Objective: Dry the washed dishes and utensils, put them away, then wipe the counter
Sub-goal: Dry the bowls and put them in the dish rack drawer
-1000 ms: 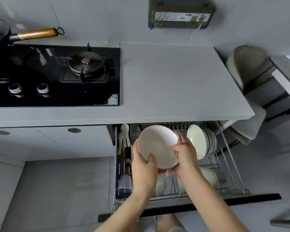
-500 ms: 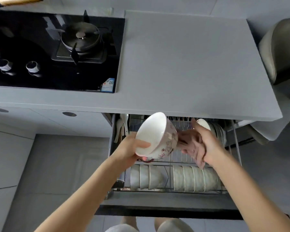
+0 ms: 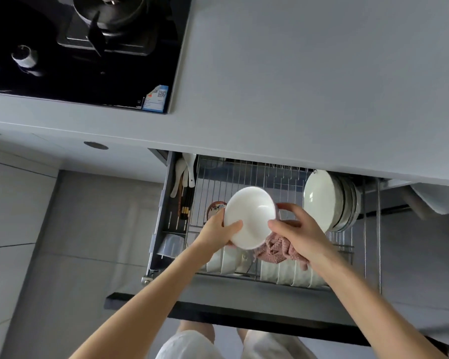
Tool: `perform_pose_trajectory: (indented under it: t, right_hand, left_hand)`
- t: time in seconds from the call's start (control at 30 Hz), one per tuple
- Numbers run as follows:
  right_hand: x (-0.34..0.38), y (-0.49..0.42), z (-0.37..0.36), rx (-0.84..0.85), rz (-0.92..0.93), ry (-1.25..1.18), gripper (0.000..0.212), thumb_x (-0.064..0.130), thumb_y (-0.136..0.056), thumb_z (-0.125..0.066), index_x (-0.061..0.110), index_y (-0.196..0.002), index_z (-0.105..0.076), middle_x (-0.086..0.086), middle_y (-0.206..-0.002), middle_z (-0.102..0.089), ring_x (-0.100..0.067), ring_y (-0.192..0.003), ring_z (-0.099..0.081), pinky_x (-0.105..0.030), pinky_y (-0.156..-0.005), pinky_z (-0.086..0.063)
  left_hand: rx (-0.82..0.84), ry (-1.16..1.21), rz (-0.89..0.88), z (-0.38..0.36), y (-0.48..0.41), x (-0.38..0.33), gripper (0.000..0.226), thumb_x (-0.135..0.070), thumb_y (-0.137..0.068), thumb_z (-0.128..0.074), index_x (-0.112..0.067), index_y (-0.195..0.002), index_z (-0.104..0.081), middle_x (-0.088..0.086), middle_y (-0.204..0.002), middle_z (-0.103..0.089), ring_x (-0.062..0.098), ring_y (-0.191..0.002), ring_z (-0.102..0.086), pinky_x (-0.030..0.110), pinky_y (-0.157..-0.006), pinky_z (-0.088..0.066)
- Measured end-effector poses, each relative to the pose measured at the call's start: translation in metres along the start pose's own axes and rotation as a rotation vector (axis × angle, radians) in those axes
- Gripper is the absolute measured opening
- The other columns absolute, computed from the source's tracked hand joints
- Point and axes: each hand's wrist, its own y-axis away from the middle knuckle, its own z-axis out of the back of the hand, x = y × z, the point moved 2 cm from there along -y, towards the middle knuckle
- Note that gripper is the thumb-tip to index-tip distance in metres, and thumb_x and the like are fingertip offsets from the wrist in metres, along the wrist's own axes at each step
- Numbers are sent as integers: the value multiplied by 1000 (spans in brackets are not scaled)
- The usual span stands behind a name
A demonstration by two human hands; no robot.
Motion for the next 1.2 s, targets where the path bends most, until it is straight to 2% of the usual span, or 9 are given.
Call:
perform_pose_trajectory:
  t: [0.07, 0.13, 0.23, 0.4, 0.5, 0.67, 0.87, 1.07, 1.2]
  right_hand:
    - [-9, -9, -5, -64, -1, 138, 42, 33, -82, -68, 33, -120, -50, 10, -91, -69, -12, -73, -70, -35, -54, -58]
    - [-17, -24, -15, -127, 65, 401, 53, 41, -78, -69, 30, -125, -47, 13, -91, -67, -12, -75, -68, -29, -60, -56]
    - [-28, -54, -39, -175, 128, 802, 63, 49, -77, -66, 27, -130, -41, 12, -91, -62, -13, -73, -63, -26, -58, -52]
    - [-47, -90, -88, -182, 218, 1077, 56, 36, -82, -63, 15, -129, -39, 0, -94, -64, -20, -75, -61, -27, -64, -49]
    - [-73, -100, -104, -178, 117, 1080, 57, 30, -83, -61, 12, -131, -38, -4, -97, -65, -23, -81, -64, -32, -68, -54]
    - [-103, -103, -119, -213, -16, 1033, 54, 28, -86, -56, 6, -131, -37, -2, -81, -67, -21, -72, -64, -27, -54, -46]
    - [-110, -112, -133, -188, -147, 1053, 60, 31, -90, -55, 6, -138, -29, -8, -96, -68, -25, -86, -66, -31, -60, -52]
    - [-126, -108, -137, -191, -277, 854, 51, 26, -94, -46, 2, -135, -28, 4, -57, -52, -16, -56, -59, -33, -54, -53]
    - [-141, -105, -141, -189, -300, 738, 54, 24, -93, -46, 9, -139, -22, -2, -62, -66, -19, -51, -65, -36, -54, -58]
  left_hand:
    - [-13, -108, 18, 5, -10, 8, 39, -26, -95, -52, -18, -132, -43, 2, -112, -60, 19, -96, -60, 30, -67, -59]
    - [-177, -52, 79, 20, -15, 13, 36, -22, -95, -48, -19, -131, -48, 3, -102, -64, 22, -95, -64, 38, -77, -59]
    - [-348, 170, 150, 40, -16, 28, 31, -12, -96, -46, -13, -126, -54, 8, -101, -64, 22, -88, -63, 32, -74, -56]
    - [-402, 277, 171, 54, -11, 49, 22, -10, -96, -48, -10, -116, -57, 12, -100, -64, 26, -89, -63, 30, -74, -55]
    - [-411, 291, 179, 62, -9, 58, 18, -11, -96, -49, -12, -112, -57, 10, -99, -64, 25, -91, -64, 28, -73, -55]
    - [-388, 292, 194, 68, -8, 69, 14, -10, -96, -49, -14, -106, -59, 9, -94, -64, 22, -84, -63, 27, -69, -55]
    - [-356, 276, 199, 77, -12, 75, 16, -9, -95, -49, -13, -106, -60, 13, -102, -64, 22, -87, -63, 25, -68, -55]
    - [-315, 266, 216, 87, -13, 82, 20, -8, -95, -49, -9, -112, -61, 11, -98, -64, 24, -87, -63, 26, -68, -54]
    - [-287, 240, 228, 92, -14, 87, 18, -8, -95, -49, -12, -109, -60, 10, -99, -63, 24, -86, -62, 24, -67, -54]
